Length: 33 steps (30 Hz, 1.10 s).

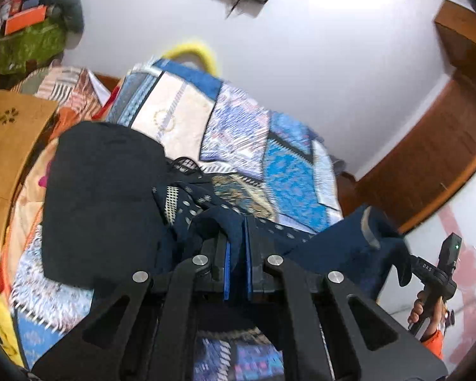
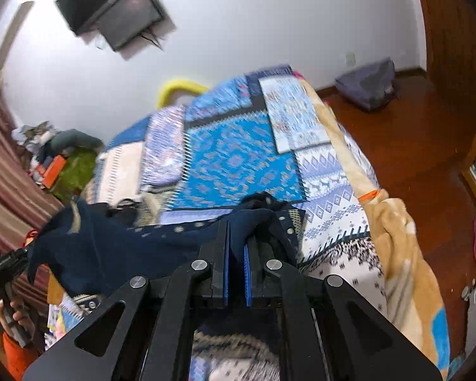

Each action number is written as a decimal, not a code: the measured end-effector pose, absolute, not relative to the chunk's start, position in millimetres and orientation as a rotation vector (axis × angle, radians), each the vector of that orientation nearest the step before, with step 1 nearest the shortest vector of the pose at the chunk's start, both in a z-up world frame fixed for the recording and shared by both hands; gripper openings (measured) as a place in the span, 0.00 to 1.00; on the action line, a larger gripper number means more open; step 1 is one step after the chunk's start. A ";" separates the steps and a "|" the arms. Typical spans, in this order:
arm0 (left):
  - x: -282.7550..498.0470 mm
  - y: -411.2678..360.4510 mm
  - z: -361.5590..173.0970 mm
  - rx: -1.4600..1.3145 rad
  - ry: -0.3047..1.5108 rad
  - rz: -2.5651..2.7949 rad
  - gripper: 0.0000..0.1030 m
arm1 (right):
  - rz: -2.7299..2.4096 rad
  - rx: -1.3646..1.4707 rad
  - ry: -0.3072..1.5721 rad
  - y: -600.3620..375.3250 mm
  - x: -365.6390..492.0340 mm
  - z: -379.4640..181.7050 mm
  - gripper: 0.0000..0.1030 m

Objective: Fold large clothes

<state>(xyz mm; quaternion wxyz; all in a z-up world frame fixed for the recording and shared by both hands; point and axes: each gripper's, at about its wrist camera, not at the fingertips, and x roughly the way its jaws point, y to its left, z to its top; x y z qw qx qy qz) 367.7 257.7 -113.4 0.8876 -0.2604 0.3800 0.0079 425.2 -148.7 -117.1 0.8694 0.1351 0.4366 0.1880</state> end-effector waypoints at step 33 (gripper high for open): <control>350.6 153.4 -183.5 0.106 1.018 0.028 0.71 | 0.605 -0.073 1.073 -62.6 358.1 -148.6 0.42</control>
